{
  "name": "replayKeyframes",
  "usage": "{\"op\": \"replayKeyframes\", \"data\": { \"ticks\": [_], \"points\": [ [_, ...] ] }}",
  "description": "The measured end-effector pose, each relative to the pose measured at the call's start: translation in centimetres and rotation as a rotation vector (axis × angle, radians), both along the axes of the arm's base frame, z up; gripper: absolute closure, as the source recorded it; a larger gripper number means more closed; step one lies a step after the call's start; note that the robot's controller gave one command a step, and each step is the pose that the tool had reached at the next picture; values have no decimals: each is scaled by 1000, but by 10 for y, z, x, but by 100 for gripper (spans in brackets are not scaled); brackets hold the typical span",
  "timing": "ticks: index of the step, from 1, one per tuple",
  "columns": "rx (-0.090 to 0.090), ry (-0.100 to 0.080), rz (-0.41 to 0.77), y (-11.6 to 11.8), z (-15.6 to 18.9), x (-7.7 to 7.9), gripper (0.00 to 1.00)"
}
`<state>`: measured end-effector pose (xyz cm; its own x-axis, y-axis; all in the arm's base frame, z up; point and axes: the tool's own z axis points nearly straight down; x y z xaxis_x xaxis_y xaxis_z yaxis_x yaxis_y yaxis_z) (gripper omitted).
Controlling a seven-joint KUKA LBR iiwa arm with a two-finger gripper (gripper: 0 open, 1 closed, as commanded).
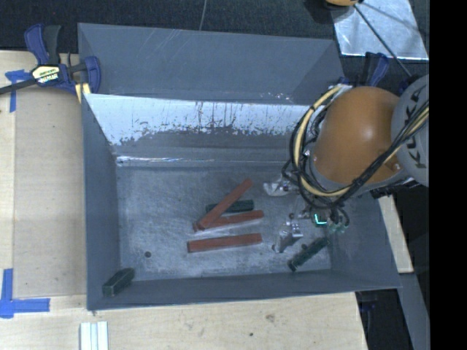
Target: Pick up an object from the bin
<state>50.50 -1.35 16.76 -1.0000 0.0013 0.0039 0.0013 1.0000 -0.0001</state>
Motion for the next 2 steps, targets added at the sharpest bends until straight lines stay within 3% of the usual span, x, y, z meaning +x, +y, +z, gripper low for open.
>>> {"op": "replayKeyframes", "data": {
  "ticks": [1,2],
  "points": [
    [0,-5,0,0,2,1,0],
    [1,-4,109,-7,12,14,0]
  ]
}}
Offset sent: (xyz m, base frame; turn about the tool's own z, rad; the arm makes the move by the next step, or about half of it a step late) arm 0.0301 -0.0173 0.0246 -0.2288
